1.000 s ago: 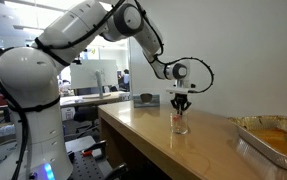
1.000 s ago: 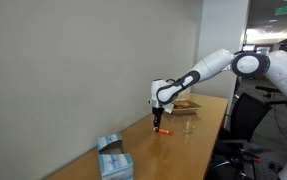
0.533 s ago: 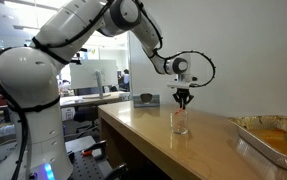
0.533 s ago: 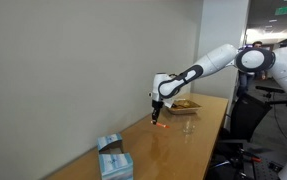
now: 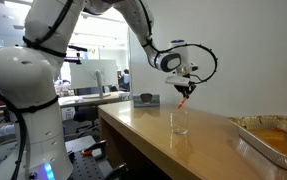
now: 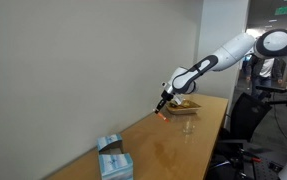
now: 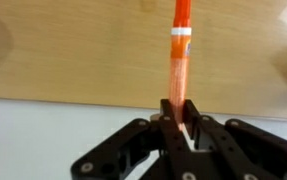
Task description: Put the pen in the glass cup
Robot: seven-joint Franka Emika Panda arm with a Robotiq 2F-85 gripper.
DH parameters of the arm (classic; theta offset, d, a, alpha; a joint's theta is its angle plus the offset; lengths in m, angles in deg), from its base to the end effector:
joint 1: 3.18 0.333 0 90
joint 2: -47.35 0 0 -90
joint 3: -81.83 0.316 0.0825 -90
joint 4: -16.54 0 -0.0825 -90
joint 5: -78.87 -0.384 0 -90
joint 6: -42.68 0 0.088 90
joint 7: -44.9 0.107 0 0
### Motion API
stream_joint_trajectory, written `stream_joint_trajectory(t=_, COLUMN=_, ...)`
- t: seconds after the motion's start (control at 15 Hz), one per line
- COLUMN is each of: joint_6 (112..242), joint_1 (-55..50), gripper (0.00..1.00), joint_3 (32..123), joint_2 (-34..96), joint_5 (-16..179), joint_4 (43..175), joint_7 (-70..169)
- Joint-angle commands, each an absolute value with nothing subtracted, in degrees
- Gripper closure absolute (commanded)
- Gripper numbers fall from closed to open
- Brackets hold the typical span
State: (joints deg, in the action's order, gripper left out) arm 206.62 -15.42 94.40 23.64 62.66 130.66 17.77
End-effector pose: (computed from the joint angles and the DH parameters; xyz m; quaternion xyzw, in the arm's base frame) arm 0.6461 -0.0209 0.3056 -0.9644 -0.0901 -0.2425 0.0545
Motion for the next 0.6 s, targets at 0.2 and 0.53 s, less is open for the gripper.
stream_joint_trajectory(t=0.2, joint_6=224.21, joint_1=-30.50, gripper=0.96, joint_3=112.13, joint_2=30.90, joint_5=46.54, joint_4=145.57, joint_7=1.54)
stream_joint_trajectory(t=0.53, joint_6=227.72, joint_1=-45.92, gripper=0.96, joint_3=128.09, joint_2=34.80, joint_5=37.90, joint_4=149.96, joint_7=-5.10)
